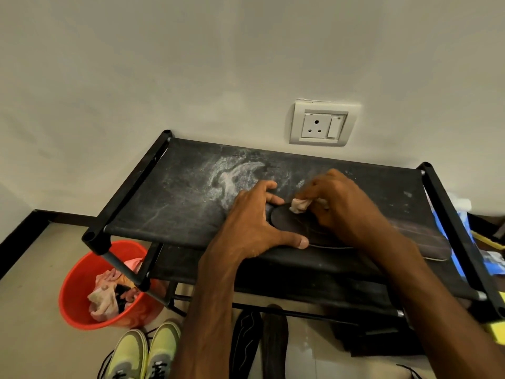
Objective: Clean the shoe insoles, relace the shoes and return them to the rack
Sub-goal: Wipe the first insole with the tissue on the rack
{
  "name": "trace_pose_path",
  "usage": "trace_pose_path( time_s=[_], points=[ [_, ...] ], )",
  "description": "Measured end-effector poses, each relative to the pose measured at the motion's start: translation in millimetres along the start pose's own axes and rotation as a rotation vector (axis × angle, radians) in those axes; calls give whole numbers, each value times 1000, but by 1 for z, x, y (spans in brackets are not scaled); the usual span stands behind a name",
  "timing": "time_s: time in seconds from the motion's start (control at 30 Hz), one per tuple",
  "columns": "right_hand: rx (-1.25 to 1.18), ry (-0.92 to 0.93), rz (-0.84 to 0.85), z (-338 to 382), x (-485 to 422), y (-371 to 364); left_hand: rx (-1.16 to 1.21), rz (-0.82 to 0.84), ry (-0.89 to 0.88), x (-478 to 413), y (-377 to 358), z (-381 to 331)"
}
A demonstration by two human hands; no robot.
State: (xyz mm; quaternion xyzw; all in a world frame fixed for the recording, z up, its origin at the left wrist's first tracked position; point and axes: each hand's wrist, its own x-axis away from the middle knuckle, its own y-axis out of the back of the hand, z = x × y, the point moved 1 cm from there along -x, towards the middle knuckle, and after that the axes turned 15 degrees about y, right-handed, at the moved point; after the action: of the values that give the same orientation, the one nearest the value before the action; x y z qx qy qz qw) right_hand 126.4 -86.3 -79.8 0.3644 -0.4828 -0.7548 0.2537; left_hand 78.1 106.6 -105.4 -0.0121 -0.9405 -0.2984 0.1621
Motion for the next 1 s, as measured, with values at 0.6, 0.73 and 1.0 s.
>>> trace_pose_path(
  time_s=[0.6, 0.73, 1.0],
  points=[
    [-148, 101, 176, 5, 4, 10, 12, -1, 7, 4, 2, -6],
    [-89, 2, 26, -8, 11, 18, 21, -26, -8, 4, 2, -6],
    [-172, 50, 158, 5, 2, 14, 27, -14, -21, 4, 2, -5]
  ],
)
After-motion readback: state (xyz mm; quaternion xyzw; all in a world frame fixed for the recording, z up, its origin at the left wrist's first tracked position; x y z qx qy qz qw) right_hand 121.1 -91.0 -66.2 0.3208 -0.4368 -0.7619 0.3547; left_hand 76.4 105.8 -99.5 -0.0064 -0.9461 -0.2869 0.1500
